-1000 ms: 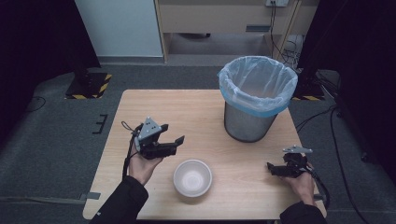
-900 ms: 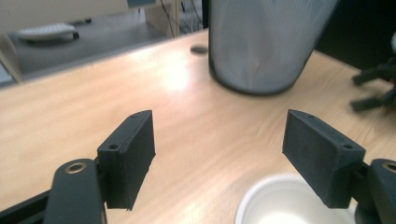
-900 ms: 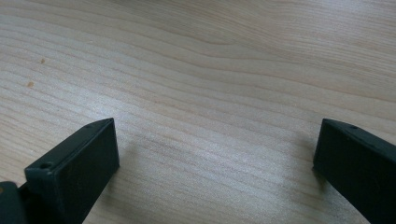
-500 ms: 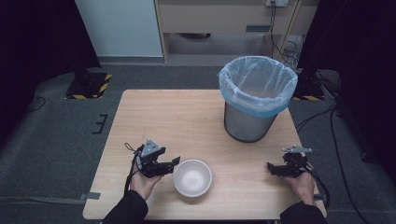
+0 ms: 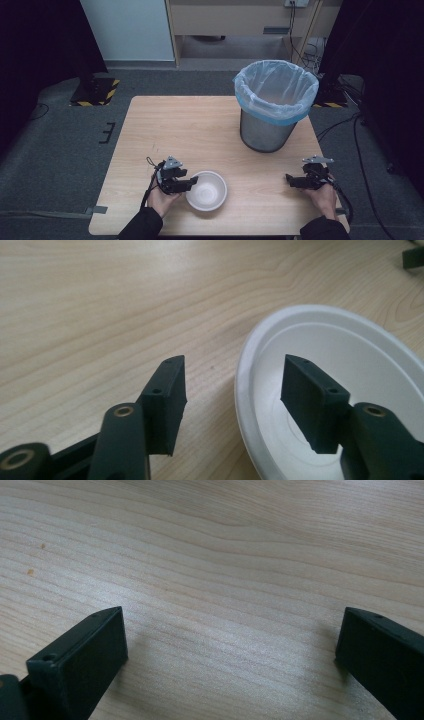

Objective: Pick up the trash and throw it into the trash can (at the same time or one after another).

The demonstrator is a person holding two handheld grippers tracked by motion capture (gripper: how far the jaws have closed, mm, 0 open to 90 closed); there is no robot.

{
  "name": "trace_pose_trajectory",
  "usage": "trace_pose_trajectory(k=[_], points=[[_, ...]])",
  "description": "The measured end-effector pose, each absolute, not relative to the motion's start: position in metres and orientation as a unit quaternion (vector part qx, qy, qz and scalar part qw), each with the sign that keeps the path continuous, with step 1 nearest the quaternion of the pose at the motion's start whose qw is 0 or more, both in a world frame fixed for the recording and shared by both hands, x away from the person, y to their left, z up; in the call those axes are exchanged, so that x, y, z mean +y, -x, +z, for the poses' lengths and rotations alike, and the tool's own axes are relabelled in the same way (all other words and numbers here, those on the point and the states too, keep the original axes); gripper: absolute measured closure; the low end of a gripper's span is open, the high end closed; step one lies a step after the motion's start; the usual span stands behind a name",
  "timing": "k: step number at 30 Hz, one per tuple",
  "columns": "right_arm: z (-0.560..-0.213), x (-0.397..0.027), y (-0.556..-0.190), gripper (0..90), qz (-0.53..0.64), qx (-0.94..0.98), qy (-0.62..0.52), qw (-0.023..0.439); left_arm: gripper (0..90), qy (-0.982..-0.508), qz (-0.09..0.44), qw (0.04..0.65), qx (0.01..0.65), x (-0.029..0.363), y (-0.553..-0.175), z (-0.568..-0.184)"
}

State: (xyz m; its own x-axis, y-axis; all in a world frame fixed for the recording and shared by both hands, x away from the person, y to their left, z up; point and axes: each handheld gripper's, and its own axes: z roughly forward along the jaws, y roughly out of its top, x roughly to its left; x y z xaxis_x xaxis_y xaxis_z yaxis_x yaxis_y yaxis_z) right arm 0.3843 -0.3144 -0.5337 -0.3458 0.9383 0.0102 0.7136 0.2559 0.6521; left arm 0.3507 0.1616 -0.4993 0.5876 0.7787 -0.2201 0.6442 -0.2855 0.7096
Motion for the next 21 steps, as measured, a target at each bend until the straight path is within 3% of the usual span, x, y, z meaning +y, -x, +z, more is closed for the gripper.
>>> trace_pose_trajectory(k=[15, 21], points=[[-0.5337, -0.3144, -0.3845, 0.3, 0.288, 0.769, -0.537, 0.194, 76.2, -0.815, 0.044, 0.363, 0.449, 0.1559, -0.3536, -0.5059], [-0.5337, -0.3146, -0.3846, 0.3, 0.287, 0.770, -0.536, 0.195, 78.7, -0.812, 0.040, 0.372, 0.449, 0.1565, -0.3538, -0.5020]])
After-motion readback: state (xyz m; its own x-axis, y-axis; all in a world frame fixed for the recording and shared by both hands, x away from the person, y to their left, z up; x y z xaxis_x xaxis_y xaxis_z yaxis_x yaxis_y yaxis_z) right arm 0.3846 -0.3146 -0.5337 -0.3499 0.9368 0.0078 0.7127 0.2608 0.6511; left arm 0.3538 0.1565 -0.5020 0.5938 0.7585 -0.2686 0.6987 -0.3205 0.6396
